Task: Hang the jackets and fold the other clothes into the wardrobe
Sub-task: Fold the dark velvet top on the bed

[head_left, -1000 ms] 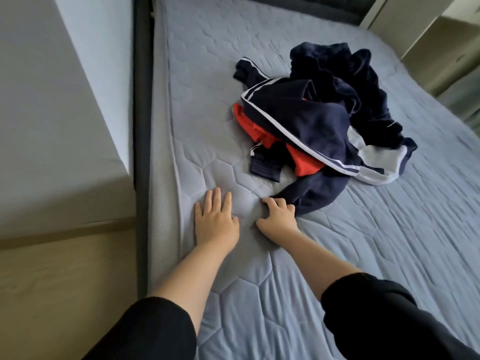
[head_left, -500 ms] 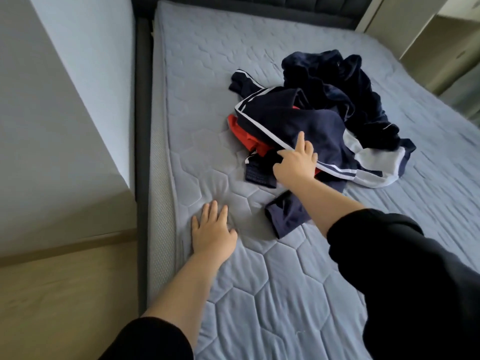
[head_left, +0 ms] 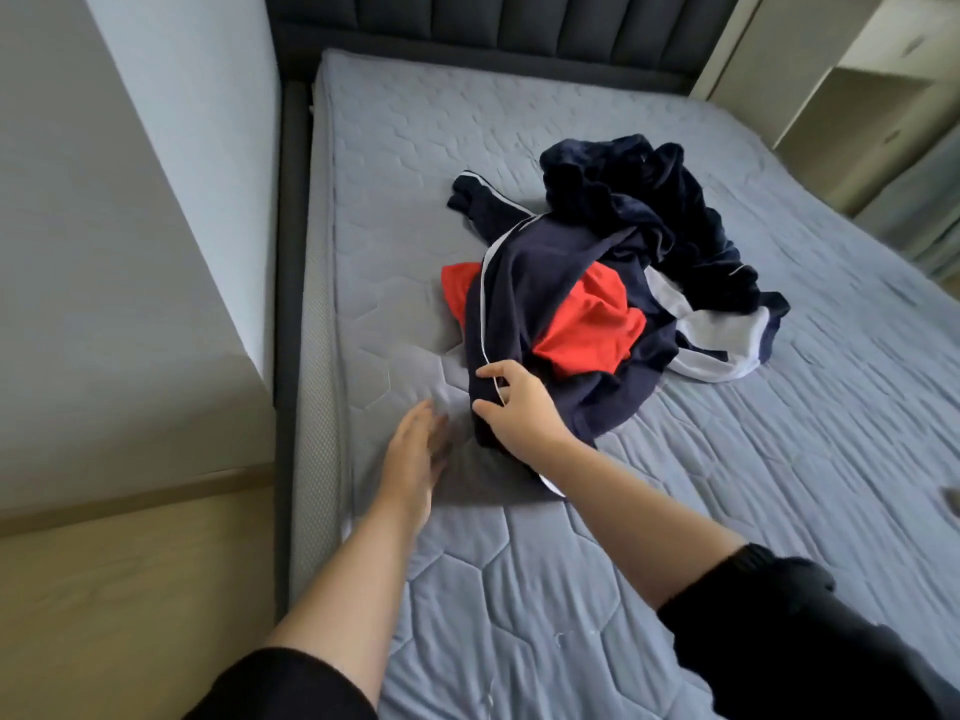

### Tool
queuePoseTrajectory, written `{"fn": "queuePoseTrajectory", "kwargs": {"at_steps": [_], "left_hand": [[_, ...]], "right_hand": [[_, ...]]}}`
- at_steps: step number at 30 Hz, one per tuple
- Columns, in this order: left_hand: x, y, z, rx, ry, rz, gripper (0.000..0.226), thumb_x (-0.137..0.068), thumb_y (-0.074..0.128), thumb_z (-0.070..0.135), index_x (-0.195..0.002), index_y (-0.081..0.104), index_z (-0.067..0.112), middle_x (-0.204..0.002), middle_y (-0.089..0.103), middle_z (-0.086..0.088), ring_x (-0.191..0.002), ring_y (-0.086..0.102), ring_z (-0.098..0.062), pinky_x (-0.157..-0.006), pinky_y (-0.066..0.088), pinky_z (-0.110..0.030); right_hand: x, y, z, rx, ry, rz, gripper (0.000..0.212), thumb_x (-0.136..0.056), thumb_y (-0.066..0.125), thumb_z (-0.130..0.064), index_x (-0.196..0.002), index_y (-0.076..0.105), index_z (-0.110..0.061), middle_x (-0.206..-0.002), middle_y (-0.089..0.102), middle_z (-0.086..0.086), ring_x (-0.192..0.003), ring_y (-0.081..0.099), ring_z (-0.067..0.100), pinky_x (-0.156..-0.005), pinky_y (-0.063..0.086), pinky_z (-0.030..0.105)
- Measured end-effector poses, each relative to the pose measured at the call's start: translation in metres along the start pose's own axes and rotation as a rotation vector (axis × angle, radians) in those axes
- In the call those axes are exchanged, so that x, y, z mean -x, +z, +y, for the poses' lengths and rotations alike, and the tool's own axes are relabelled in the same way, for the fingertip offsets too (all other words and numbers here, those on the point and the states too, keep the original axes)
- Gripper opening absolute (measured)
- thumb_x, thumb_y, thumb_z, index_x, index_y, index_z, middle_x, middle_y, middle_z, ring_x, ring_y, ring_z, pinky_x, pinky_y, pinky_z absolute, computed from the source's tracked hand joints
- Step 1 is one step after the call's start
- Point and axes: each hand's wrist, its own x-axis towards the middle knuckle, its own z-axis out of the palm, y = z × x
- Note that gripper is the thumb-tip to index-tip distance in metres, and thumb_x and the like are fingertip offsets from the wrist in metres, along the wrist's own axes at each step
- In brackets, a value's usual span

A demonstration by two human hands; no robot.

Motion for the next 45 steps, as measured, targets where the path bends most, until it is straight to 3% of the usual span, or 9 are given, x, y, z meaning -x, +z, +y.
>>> {"fn": "queuePoseTrajectory", "kwargs": {"at_steps": [7,16,20,23,26,30,39,42,45], "left_hand": [[0.041,-0.010,0.002,-0.087,-0.081,0.008,0.022,-0.101,0.038,0.032,-0.117,0.052,0.027,-0.110,0.063,0.000,-0.097,0.060,-0.015,-0.089,0.041,-0.033],[0.077,-0.013,-0.019,-0.240,-0.221,-0.094,0.026,-0.101,0.036,0.029,-0.119,0.053,0.022,-0.127,0.060,-0.009,-0.110,0.057,-0.022,-0.090,0.038,-0.033],[0.083,-0.017,-0.018,-0.275,-0.232,-0.083,0.022,-0.100,0.040,0.029,-0.116,0.055,0.021,-0.127,0.060,-0.010,-0.110,0.058,-0.022,-0.090,0.039,-0.033],[0.086,-0.020,-0.018,-0.267,-0.229,-0.062,0.020,-0.100,0.041,0.028,-0.113,0.055,0.021,-0.125,0.060,-0.012,-0.114,0.057,-0.025,-0.091,0.039,-0.034],[0.087,-0.022,-0.019,-0.243,-0.223,-0.048,0.019,-0.100,0.042,0.027,-0.112,0.056,0.021,-0.124,0.061,-0.012,-0.105,0.059,-0.022,-0.088,0.041,-0.033],[0.084,-0.025,-0.015,-0.152,-0.212,-0.034,0.028,-0.099,0.041,0.028,-0.121,0.056,0.019,-0.120,0.063,-0.010,-0.091,0.061,-0.017,-0.075,0.042,-0.030],[0.084,-0.012,-0.008,-0.099,-0.293,-0.187,0.044,-0.099,0.029,0.051,-0.127,0.049,0.023,-0.107,0.065,-0.003,-0.098,0.061,-0.019,-0.090,0.038,-0.037],[0.089,-0.002,-0.014,-0.123,-0.284,-0.254,0.044,-0.099,0.030,0.050,-0.128,0.048,0.023,-0.107,0.065,-0.002,-0.094,0.062,-0.016,-0.078,0.044,-0.032],[0.088,-0.003,-0.014,-0.025,-0.279,-0.223,0.041,-0.100,0.034,0.043,-0.129,0.048,0.018,-0.103,0.064,-0.003,-0.086,0.061,-0.015,-0.069,0.049,-0.029]], "right_hand": [[0.073,-0.019,0.036,0.034,0.131,-0.125,0.041,-0.088,0.061,-0.001,-0.127,0.059,-0.009,-0.125,0.060,0.012,-0.121,0.053,0.016,-0.090,0.038,0.015],[0.128,-0.055,0.055,0.596,0.051,-0.800,0.023,-0.086,0.058,-0.013,-0.103,0.074,-0.014,-0.084,0.068,-0.005,-0.068,0.058,0.003,-0.053,0.045,0.013],[0.108,-0.066,0.058,0.469,0.088,0.135,0.028,-0.084,0.062,-0.028,-0.066,0.059,-0.007,-0.067,0.059,0.010,-0.070,0.056,0.024,-0.062,0.036,0.029],[0.089,-0.073,0.051,-0.053,0.278,0.526,0.033,-0.077,0.071,-0.027,-0.101,0.057,-0.009,-0.098,0.060,0.007,-0.093,0.058,0.024,-0.082,0.048,0.037],[0.074,-0.070,0.046,-0.262,0.362,0.379,0.056,-0.077,0.071,-0.010,-0.127,0.045,-0.006,-0.118,0.058,0.008,-0.108,0.058,0.026,-0.095,0.048,0.041],[0.065,-0.066,0.022,-0.110,0.067,0.229,0.020,-0.077,0.048,0.008,-0.086,0.063,-0.001,-0.073,0.059,0.005,-0.067,0.053,0.014,-0.063,0.045,0.028],[0.090,-0.105,-0.013,0.646,0.014,-0.855,0.035,-0.071,0.048,0.011,-0.050,0.038,-0.015,-0.041,0.033,-0.010,-0.040,0.030,0.003,-0.045,0.025,0.019],[0.095,-0.090,-0.013,0.888,-0.078,-0.967,0.030,-0.076,0.053,0.001,-0.055,0.038,-0.014,-0.053,0.037,-0.003,-0.052,0.033,0.011,-0.053,0.029,0.028],[0.088,-0.076,-0.010,0.783,-0.194,-0.671,0.034,-0.088,0.056,-0.021,-0.056,0.046,-0.015,-0.056,0.050,0.001,-0.060,0.051,0.020,-0.056,0.036,0.026]]}}
